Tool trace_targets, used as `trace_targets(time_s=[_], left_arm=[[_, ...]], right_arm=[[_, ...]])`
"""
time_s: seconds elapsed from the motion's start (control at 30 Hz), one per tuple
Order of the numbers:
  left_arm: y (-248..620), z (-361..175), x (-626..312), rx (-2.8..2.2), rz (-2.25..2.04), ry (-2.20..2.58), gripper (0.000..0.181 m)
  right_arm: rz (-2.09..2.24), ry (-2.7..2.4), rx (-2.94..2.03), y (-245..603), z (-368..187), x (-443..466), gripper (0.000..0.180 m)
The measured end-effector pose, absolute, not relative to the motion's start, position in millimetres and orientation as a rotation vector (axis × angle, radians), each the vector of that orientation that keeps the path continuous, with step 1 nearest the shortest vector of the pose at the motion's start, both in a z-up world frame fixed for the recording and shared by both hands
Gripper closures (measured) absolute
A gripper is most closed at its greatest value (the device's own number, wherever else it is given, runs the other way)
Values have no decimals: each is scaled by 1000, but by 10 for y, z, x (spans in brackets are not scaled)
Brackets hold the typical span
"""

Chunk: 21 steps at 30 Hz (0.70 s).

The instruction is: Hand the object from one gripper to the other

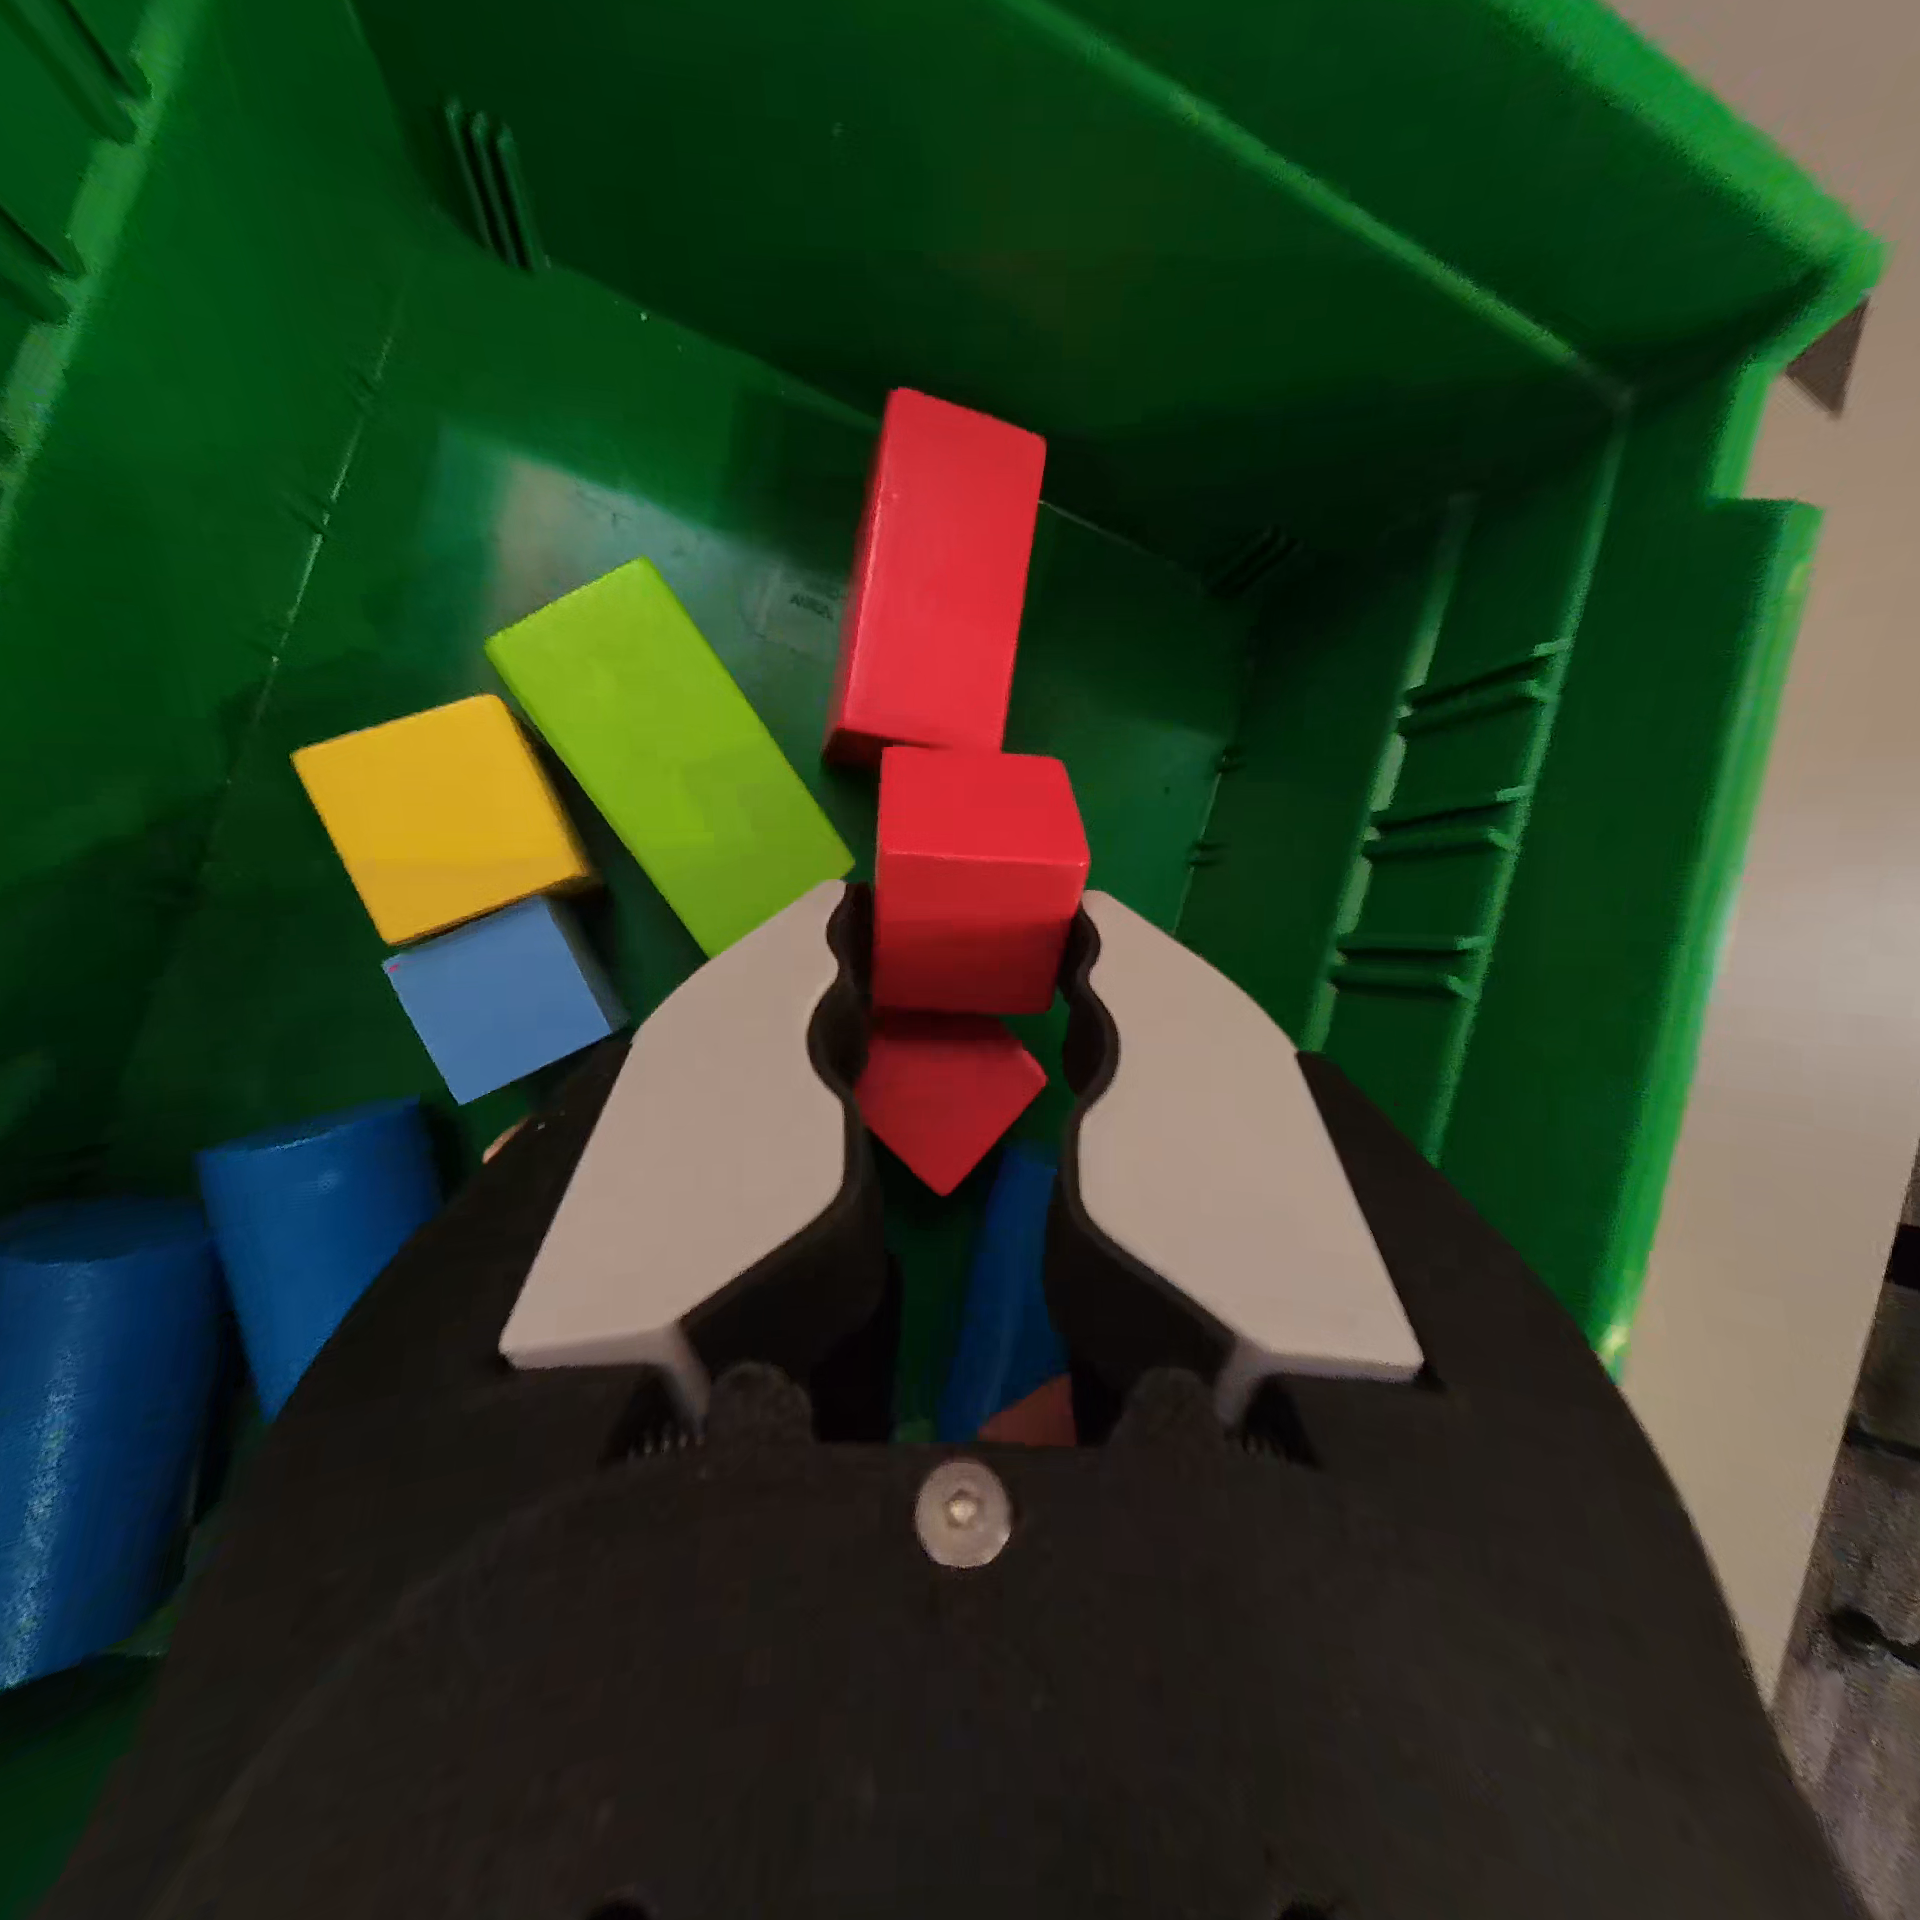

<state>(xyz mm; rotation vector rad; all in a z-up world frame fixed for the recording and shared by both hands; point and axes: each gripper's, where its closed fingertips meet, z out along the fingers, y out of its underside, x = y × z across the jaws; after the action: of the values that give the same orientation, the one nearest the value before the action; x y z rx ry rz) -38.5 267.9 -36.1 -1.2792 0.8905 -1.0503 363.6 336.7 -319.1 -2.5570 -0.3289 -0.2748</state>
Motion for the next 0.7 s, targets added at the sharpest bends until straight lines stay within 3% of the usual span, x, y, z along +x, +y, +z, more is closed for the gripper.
trace_targets(time_s=[0.7], left_arm=[[2783,-260,-614,-1300,-966,884,144]], right_arm=[[-256,-404,-2692,3249,-3399,3597,137]])
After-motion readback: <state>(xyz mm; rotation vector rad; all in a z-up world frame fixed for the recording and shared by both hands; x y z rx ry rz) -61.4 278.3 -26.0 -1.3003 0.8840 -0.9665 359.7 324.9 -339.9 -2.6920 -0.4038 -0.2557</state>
